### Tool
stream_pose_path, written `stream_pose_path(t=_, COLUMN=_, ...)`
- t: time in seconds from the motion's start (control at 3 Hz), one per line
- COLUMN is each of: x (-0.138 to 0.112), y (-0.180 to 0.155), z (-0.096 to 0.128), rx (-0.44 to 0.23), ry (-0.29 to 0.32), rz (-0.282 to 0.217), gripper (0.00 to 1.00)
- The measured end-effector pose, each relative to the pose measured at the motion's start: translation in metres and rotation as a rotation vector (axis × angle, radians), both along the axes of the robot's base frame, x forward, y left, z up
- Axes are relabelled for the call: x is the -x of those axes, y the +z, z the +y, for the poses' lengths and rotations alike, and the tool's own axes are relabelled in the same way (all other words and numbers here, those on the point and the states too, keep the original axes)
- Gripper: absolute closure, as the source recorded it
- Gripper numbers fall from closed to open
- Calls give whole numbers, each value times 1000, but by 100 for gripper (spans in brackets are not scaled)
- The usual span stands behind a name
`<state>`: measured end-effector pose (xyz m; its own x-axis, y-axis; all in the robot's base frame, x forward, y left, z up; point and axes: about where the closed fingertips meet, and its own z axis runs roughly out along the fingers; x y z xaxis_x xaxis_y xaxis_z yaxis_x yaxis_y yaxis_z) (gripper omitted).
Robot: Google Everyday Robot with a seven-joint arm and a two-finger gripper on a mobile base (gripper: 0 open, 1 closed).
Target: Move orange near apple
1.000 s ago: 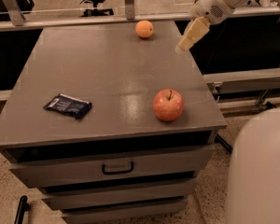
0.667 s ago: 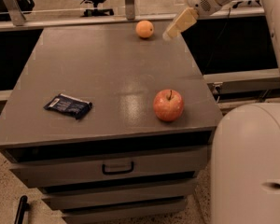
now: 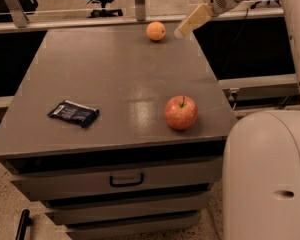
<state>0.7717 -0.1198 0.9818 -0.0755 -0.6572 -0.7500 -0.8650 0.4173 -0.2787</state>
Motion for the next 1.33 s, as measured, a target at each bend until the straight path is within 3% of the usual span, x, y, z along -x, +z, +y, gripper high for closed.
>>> stream_pose_path(t=0.33, x=-13, y=-3, z=2, rx=-35, ry=-17, rz=-24, gripper=0)
stream_pose_path(t=0.67, x=-53, y=-30, z=10, rx=-151, ry=-83, rz=-58, gripper=0)
stream_pose_path(t=1.33, x=-120, y=-58, z=20, rx=-302, ry=-225, rz=-197, gripper=0)
